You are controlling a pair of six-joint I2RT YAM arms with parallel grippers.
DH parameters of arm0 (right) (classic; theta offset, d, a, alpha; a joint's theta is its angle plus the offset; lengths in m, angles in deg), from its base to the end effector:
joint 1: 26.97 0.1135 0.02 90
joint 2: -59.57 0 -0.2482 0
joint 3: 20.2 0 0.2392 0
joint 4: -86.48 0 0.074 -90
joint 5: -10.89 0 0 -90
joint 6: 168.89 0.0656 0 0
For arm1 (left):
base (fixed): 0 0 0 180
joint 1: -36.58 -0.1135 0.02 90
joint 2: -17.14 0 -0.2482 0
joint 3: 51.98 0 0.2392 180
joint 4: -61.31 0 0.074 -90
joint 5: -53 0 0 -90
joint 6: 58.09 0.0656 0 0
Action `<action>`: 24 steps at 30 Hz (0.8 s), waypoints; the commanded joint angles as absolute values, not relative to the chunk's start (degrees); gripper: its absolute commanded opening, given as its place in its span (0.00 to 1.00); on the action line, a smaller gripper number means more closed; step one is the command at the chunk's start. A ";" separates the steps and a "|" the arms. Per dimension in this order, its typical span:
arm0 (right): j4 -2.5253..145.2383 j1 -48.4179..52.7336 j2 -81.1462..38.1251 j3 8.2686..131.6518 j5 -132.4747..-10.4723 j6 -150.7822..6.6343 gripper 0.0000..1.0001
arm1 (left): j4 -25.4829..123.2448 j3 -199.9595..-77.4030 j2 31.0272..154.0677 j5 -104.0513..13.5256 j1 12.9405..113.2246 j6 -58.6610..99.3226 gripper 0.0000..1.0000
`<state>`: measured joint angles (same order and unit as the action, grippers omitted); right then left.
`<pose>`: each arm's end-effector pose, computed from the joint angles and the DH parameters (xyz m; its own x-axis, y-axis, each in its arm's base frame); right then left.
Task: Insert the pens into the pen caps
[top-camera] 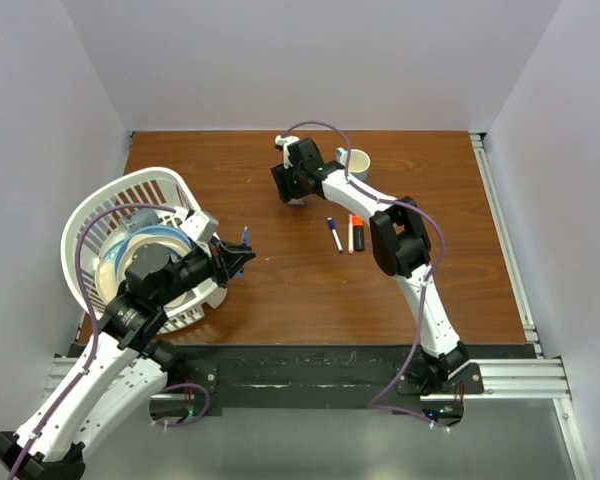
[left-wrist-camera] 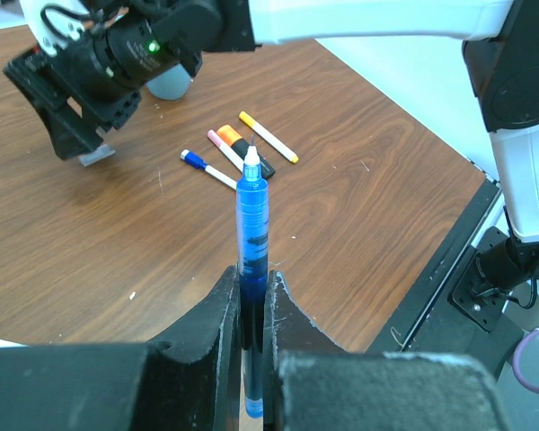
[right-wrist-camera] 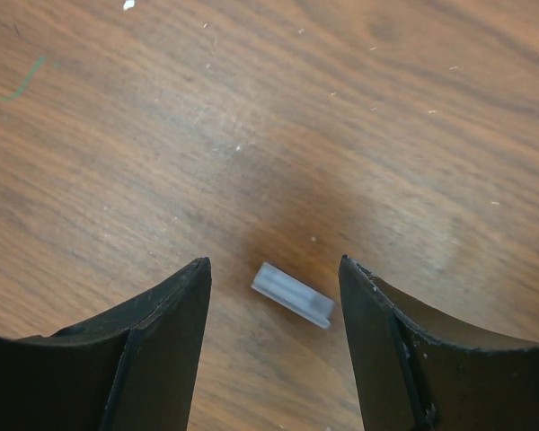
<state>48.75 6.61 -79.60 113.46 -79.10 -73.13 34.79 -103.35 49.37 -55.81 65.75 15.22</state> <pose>0.4562 0.3029 0.1572 -0.6234 -0.2934 -0.7248 -0.4931 0.8669 0.0732 0.1390 -0.1018 0.3068 -0.3201 -0.1326 -0.9380 0.6772 0.6604 -0.3245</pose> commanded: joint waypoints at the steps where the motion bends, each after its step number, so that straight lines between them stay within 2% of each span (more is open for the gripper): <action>1: 47.96 6.61 -80.88 114.03 -76.30 -73.88 0.63 | 37.46 -103.16 49.22 -56.07 65.85 16.71 0.00; 6: 45.94 6.69 -79.74 112.81 -76.83 -73.18 0.53 | 37.46 -103.16 49.04 -55.81 65.85 16.71 0.00; 14: 50.24 8.71 -71.04 96.99 -77.62 -70.71 0.36 | 37.55 -103.08 48.78 -55.11 65.85 16.53 0.00; 21: 49.37 10.30 -70.94 95.57 -82.36 -71.24 0.34 | 37.55 -103.07 48.87 -55.20 65.85 16.35 0.00; 24: 48.23 10.30 -72.00 98.03 -84.91 -70.54 0.38 | 37.37 -102.99 48.61 -55.11 65.76 16.27 0.00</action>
